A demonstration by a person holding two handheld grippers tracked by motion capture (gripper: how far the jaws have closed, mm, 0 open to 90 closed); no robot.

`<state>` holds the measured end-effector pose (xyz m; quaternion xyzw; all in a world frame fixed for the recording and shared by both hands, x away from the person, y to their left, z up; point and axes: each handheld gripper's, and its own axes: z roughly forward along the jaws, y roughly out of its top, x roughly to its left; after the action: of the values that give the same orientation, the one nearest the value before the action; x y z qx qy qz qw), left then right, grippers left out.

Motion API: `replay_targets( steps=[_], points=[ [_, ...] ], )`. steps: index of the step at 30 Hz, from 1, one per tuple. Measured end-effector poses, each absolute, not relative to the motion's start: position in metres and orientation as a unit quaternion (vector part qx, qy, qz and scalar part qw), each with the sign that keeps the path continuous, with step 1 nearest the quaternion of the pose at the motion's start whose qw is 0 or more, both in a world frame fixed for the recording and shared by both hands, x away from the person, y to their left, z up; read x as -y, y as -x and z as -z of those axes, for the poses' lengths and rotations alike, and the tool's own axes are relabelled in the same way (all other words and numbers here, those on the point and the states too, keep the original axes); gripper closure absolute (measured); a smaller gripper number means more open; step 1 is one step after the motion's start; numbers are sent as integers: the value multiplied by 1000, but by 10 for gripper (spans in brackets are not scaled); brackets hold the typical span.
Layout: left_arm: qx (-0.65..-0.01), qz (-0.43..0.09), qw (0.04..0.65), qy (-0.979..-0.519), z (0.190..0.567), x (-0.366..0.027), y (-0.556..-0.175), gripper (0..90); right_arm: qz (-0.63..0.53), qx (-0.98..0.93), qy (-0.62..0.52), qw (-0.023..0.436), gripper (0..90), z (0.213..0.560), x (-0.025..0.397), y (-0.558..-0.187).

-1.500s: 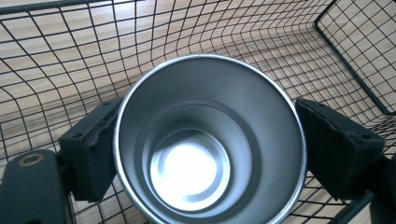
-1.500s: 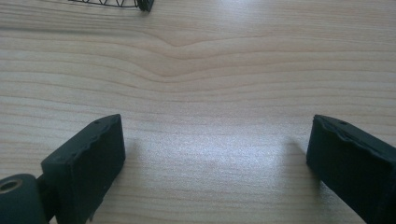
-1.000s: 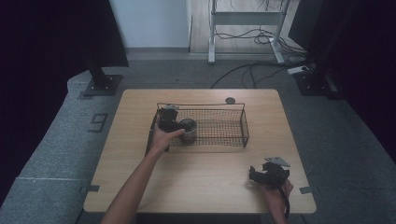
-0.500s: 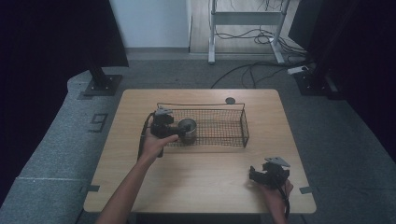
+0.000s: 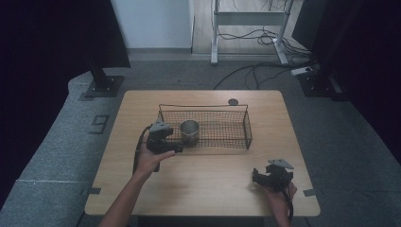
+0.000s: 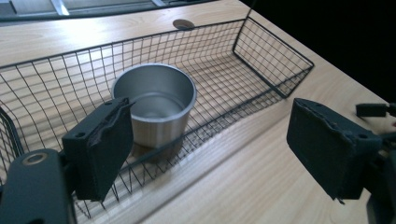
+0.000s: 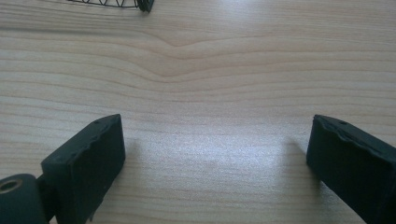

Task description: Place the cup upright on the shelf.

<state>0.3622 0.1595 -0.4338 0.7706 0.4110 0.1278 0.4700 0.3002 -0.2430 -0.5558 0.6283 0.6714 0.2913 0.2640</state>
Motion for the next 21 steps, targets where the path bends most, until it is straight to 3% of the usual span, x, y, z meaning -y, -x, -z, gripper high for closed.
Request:
replay_targets(
  steps=[21],
  points=[
    [-424, -122, 465, -768, 491, -194, -305, 160, -291, -672, -628, 264, 44, 556, 243, -300]
  ],
)
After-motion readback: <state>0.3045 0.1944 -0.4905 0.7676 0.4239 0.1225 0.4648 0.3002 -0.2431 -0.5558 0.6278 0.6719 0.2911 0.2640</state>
